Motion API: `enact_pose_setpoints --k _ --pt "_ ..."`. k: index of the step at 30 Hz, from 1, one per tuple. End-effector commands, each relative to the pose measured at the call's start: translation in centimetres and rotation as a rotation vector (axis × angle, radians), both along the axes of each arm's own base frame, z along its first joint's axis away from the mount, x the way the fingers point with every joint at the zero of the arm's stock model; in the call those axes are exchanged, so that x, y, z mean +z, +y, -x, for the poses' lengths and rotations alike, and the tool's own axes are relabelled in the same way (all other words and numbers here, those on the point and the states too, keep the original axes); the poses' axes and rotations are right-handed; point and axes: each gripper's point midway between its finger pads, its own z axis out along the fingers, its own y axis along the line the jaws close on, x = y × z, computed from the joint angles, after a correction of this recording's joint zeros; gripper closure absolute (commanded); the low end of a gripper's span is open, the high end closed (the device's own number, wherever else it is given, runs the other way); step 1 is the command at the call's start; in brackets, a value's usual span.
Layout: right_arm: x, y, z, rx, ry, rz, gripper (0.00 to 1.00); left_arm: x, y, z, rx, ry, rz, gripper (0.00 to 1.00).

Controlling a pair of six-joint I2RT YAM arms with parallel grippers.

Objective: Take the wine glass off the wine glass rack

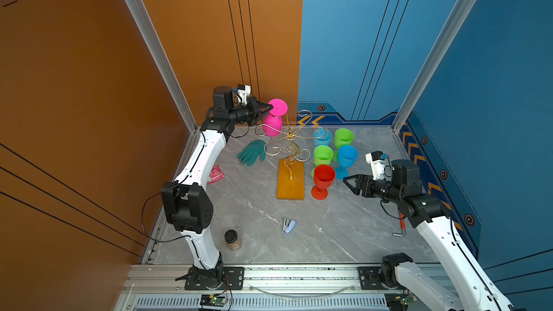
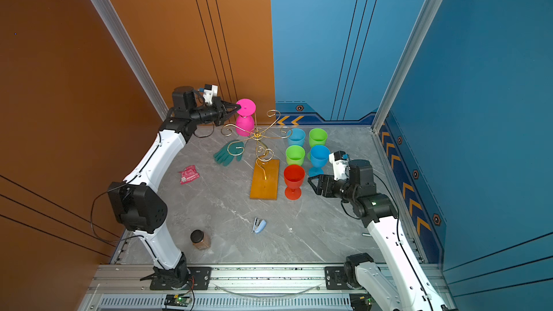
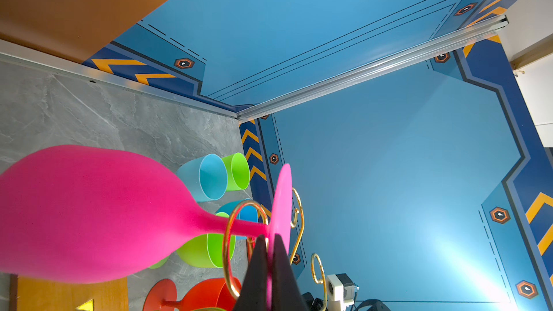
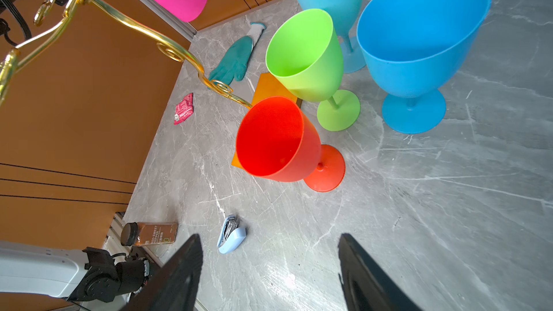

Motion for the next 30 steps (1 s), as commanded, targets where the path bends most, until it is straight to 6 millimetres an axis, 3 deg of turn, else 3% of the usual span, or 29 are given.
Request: enact_pose_setpoints --k 1,16,30 --pt "0.2 0.0 0.3 0.003 -0.008 -0.022 0.27 2.5 -0.5 0.9 -0.009 -0.068 -0.006 1.00" --pt "0.2 -0.3 0.6 -0.006 -0.010 -0.034 0.27 1.2 -2.1 2.2 -0.065 -0.012 -0.043 1.00" --pt "0.4 -0.5 1.0 -0.014 -0.017 -0.048 0.27 0.8 -1.7 1.4 -0.034 -0.001 -0.055 1.00"
